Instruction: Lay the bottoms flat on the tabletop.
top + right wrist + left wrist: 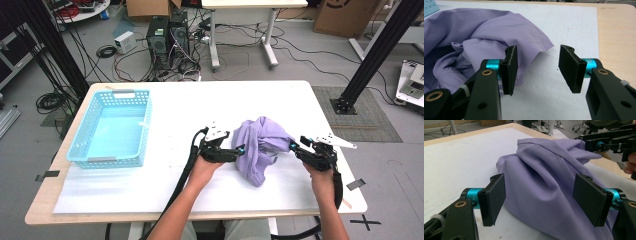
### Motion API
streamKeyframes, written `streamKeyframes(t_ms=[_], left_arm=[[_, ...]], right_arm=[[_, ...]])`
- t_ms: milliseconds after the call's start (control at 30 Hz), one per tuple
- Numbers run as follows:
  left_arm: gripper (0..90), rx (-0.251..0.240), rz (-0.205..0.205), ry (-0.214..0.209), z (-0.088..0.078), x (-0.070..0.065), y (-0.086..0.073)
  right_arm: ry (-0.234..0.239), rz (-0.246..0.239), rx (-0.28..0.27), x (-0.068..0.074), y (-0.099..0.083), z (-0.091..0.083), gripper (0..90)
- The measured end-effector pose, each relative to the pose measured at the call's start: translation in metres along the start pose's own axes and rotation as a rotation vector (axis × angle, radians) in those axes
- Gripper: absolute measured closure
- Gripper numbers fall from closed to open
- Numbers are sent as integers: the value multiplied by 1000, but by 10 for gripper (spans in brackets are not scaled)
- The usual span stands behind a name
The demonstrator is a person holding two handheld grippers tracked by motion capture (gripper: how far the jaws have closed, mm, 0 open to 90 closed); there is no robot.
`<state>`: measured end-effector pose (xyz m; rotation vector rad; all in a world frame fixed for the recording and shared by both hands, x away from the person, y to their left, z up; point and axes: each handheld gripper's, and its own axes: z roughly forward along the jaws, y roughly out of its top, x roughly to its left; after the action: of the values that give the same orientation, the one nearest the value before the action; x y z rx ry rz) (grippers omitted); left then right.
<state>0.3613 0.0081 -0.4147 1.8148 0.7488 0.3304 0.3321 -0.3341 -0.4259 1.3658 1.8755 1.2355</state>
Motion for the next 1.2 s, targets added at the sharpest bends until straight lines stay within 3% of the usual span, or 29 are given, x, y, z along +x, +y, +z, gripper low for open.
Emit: streamKeyframes(t_ms=[200, 267, 333, 467, 567, 633, 700, 767, 900, 1200], left_arm=[[280, 53, -10, 15, 19, 1, -3], [297, 84, 11, 28, 25, 0, -6], [299, 112, 43, 83, 30, -2, -8], [317, 139, 36, 75, 38, -3, -11], [555, 154, 47, 64, 41, -5, -13], [712, 169, 71, 89, 41, -7, -13], [817, 158, 68, 116, 38, -6, -14], [839, 144, 60, 144, 34, -2, -13], [849, 107, 27, 176, 20, 10, -14], [855, 74, -15, 248, -14, 35, -23]], right_arm=[[-1, 8, 0, -1, -1, -1, 496], [1, 9, 0, 0, -1, 0, 495], [4, 8, 3, 0, -1, 0, 495], [6, 8, -2, 0, -1, 0, 494], [7, 9, -2, 1, -1, -1, 494], [9, 6, 0, 1, -2, 0, 494], [11, 7, 2, 2, -2, 0, 494], [12, 2, 4, 2, -2, 0, 494], [15, 2, 5, 2, -3, 0, 494], [18, -3, 13, 6, -3, 2, 494]])
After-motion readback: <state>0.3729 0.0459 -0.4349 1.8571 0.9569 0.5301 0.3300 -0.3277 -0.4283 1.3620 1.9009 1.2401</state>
